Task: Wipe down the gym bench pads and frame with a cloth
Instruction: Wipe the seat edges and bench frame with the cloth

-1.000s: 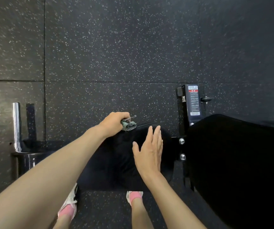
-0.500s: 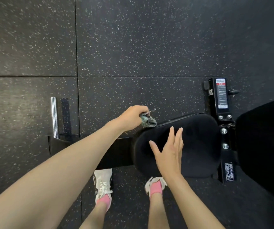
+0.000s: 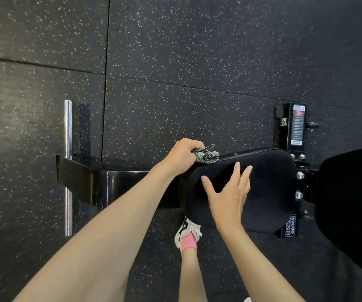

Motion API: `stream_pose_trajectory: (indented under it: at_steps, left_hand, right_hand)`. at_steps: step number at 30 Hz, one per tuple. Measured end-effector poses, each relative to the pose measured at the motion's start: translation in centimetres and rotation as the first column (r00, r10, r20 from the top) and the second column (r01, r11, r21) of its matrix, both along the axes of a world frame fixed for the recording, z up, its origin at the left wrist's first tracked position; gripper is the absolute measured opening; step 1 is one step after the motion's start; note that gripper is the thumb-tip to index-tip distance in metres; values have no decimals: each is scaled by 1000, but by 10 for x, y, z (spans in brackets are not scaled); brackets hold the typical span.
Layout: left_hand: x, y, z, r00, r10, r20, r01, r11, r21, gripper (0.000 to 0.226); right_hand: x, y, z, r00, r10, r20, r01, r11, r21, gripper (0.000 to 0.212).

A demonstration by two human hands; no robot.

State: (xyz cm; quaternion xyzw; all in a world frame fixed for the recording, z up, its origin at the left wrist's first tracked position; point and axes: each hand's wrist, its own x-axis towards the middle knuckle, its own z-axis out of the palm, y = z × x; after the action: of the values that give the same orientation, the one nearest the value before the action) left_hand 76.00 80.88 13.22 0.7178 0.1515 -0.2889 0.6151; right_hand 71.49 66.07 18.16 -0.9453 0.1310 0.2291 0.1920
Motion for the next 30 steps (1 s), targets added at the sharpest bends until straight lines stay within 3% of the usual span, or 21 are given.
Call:
stream_pose_trajectory:
  at_steps: [5,11,14,17,23,30]
  left_hand:
    - [-40,25,-4,995,83,-51,-84,996,-2,40]
    - [-25,49,5,988,-146,45,142,988,66,43]
    - [-10,34,2,1000,13,21,-15,992,129,54]
    - [-35,7,4,988,154,15,-155,986,53,51]
    - [-82,-12,10,866,497,47,-499,865,57,54]
    - [-143,-13,12,868,496,36,-497,863,91,52]
  right_hand:
    - [-2,3,0,996,91,13,-91,996,-4,82]
    - [-5,13,2,971,234,54,-232,972,-38,63]
    - [-9,17,4,980,191,59,-189,982,-27,58]
    - [-13,19,6,986,149,71,-149,989,-5,57]
    - [-36,13,7,980,173,98,-174,985,2,56]
    - [-63,5,4,961,264,87,-265,964,-6,57]
